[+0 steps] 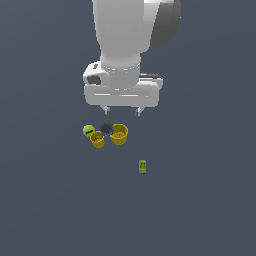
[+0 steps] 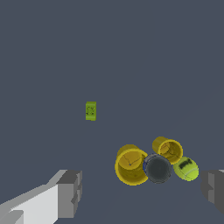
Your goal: Pick up a designated object from a clutter of objects.
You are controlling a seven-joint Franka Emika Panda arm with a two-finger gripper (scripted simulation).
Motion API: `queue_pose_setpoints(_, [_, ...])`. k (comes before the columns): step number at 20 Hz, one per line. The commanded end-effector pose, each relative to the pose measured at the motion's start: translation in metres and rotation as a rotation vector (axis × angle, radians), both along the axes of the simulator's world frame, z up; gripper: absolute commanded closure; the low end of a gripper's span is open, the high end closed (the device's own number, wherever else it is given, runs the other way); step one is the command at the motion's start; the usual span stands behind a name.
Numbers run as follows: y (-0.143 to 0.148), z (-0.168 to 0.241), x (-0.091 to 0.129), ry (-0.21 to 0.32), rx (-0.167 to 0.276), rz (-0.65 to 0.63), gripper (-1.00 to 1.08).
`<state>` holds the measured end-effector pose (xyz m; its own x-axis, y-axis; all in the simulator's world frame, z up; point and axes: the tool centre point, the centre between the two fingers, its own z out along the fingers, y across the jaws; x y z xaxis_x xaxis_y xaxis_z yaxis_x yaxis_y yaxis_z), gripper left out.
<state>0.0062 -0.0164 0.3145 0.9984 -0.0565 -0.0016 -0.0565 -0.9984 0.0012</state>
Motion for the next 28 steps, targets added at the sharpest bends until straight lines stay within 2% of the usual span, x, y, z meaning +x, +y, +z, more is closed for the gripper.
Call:
queue_pose_setpoints(1, [0.000, 0.000, 0.000, 0.000, 0.000, 0.000, -0.92])
queue_pose_setpoints(9, [0.031, -0.004, -0.005, 0.019, 0.008, 0.027, -0.92])
queue_pose_setpoints(12, [0.034, -0.005, -0.006, 0.021, 0.009, 0.030, -0.92])
queue_pose_setpoints(20, [0.018, -0.019, -0.006, 0.019, 0.014, 0.024, -0.92])
queue_pose_setpoints(28, [-0.027, -0.062, -0.014, 0.014, 0.026, 0.008, -0.92])
